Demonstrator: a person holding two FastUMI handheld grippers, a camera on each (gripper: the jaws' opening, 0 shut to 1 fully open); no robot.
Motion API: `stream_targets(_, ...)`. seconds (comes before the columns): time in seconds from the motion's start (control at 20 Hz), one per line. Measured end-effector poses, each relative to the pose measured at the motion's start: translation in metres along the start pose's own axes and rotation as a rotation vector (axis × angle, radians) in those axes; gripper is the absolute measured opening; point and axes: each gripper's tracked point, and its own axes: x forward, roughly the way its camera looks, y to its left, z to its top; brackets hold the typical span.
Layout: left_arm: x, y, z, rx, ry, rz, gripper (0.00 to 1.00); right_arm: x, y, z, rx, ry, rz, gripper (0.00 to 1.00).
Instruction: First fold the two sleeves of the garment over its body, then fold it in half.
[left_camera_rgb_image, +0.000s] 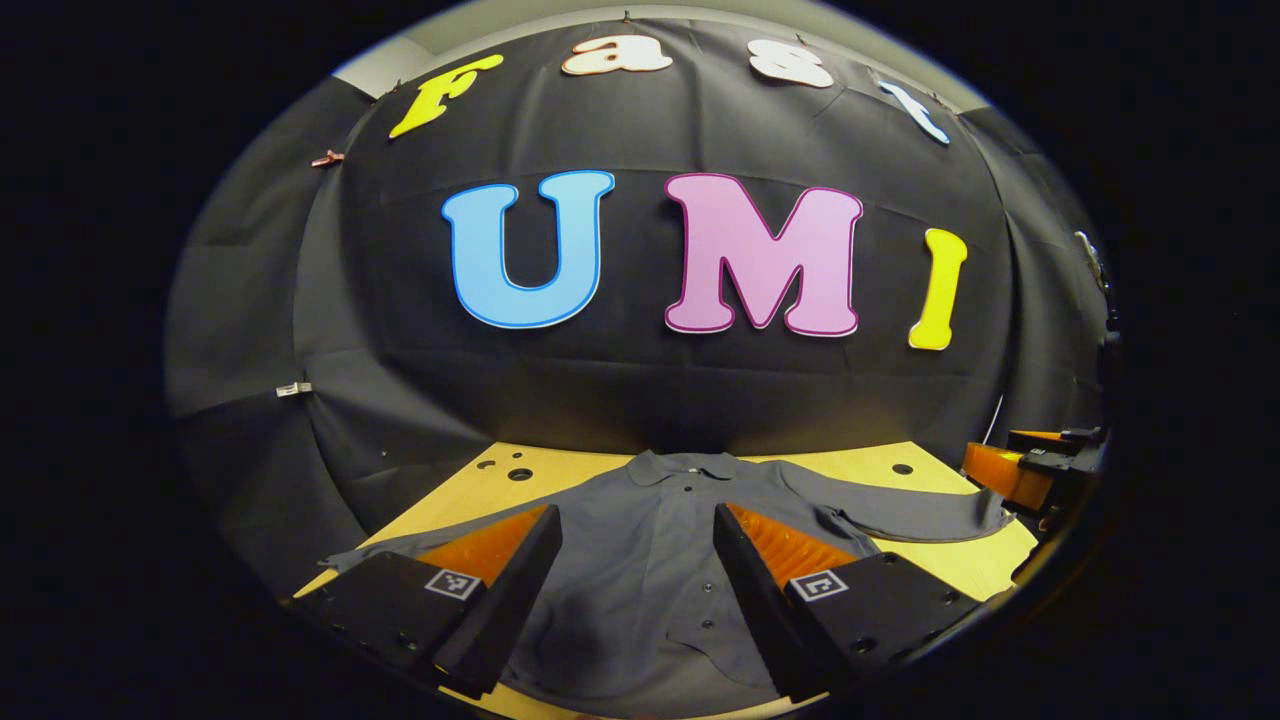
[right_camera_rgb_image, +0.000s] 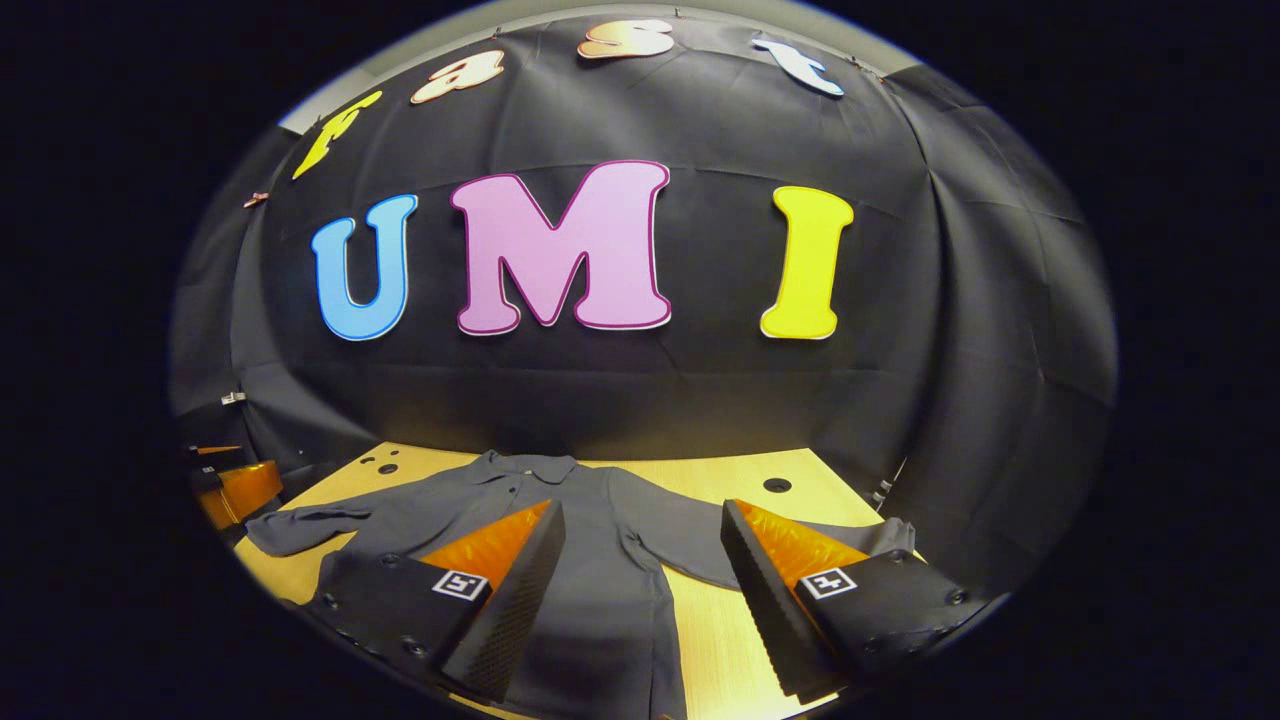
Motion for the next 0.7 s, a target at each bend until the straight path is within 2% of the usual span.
stream_targets(0.4, 0.016, 0.007, -0.009, 0.008, 0.063, 0.035, 0.96, 0.028, -0.048, -0.017, 0.006, 0.067, -0.09, 0.97)
stream_targets(0.55, 0.023, 0.009, -0.012, 0.016, 0.083, 0.042, 0.96, 0.039, -0.091, -0.022, -0.017, 0.095, -0.178, 0.98)
stream_targets(0.7, 0.03, 0.01, -0.019, 0.012, 0.105, 0.055, 0.96, 0.048, -0.139, -0.037, 0.013, 0.159, -0.268, 0.98)
